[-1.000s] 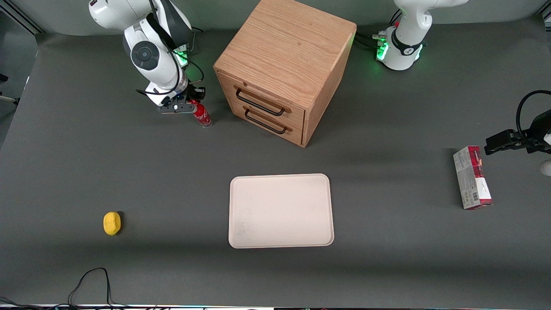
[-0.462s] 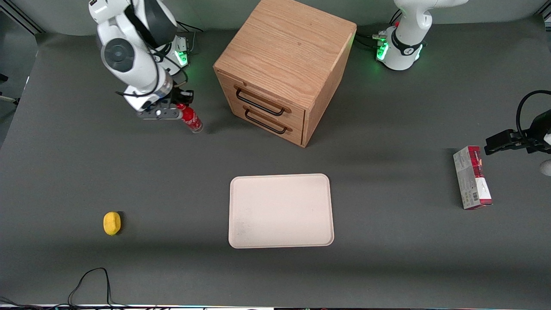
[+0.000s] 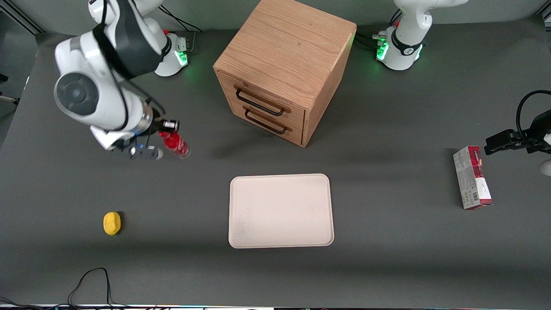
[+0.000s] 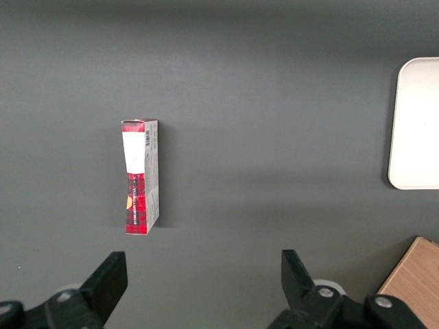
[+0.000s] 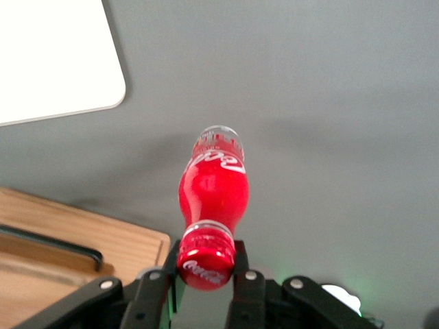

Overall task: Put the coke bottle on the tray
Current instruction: 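Lift the bottle and carry it over the white tray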

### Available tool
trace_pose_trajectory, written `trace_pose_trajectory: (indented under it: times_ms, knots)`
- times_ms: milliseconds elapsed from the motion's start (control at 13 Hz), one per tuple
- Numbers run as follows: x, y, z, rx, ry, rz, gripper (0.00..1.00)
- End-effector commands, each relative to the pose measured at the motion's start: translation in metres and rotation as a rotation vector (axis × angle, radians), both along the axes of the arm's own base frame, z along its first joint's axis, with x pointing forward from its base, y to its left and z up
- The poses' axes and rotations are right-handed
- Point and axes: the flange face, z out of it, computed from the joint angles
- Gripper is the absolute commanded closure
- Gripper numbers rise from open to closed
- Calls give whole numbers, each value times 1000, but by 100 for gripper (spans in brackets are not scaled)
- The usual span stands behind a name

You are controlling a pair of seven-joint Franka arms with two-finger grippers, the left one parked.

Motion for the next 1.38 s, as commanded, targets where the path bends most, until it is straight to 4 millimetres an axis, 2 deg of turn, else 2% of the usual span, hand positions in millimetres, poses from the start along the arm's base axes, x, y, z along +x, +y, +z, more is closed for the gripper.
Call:
trace_pose_trajectory:
  times_ms: [0, 154, 308, 462, 538, 692, 769, 846, 1000, 1154, 1308]
  knots:
    - [44, -8, 20, 32, 16, -17, 100]
    - [58, -8, 19, 25, 21, -20, 100]
    - [71, 1, 17, 23, 8, -15, 100]
    - [82, 11, 6, 34, -6, -14, 100]
    - [89, 20, -3, 58, -19, -18, 100]
    - [100, 47, -10, 108, -91, -110, 100]
    - [103, 64, -20, 131, -112, -137, 100]
    - [107, 76, -38, 133, -112, -166, 100]
    - [118, 96, -64, 154, -159, -200, 100]
    - [127, 113, -100, 165, -191, -214, 100]
    - [131, 125, -123, 161, -221, -223, 100]
